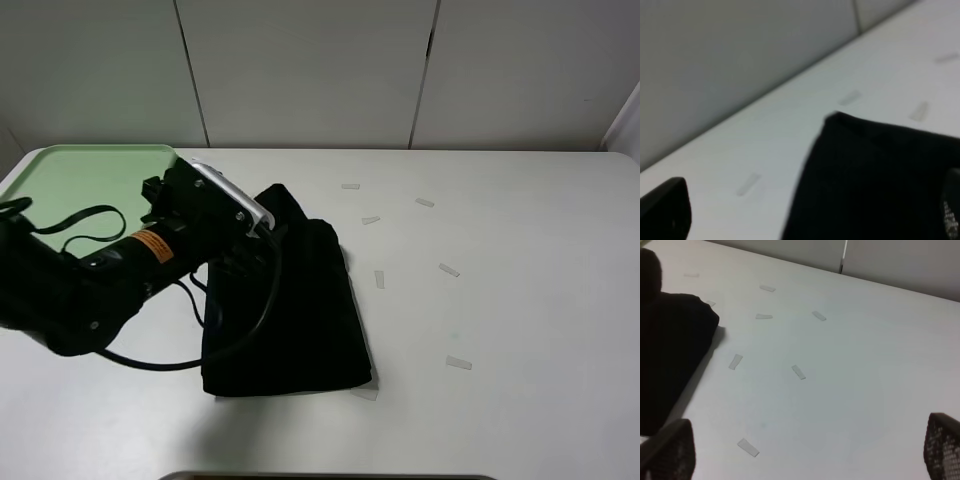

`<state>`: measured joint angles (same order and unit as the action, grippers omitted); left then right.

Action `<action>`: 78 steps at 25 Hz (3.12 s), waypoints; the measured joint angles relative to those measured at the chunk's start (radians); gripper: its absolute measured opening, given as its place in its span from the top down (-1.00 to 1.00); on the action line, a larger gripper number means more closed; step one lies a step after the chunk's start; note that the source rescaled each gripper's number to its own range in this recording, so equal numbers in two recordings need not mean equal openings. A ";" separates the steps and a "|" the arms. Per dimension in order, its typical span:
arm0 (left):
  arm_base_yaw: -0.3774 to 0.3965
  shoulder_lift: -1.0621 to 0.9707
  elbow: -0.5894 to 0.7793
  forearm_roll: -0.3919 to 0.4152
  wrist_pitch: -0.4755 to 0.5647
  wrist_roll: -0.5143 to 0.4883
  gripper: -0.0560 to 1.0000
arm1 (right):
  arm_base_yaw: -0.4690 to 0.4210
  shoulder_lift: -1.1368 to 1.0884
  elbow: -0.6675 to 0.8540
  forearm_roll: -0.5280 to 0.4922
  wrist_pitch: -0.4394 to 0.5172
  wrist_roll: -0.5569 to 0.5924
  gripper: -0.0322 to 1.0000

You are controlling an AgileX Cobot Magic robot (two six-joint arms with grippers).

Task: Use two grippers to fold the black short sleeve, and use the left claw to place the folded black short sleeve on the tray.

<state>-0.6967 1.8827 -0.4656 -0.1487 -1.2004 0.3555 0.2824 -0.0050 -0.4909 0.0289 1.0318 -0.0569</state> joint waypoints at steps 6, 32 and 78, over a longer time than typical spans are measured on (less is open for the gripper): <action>0.003 0.102 -0.108 0.034 -0.008 -0.003 -1.00 | 0.000 0.000 0.000 0.000 0.000 0.000 -1.00; 0.003 0.496 -0.409 0.167 -0.092 -0.149 -1.00 | 0.000 0.000 0.000 0.000 0.000 0.000 -1.00; 0.016 -0.614 0.260 0.016 0.817 -0.944 -1.00 | 0.000 0.000 0.000 0.000 0.000 0.000 -1.00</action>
<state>-0.6805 1.2692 -0.2059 -0.1326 -0.3831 -0.5881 0.2824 -0.0050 -0.4909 0.0289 1.0318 -0.0569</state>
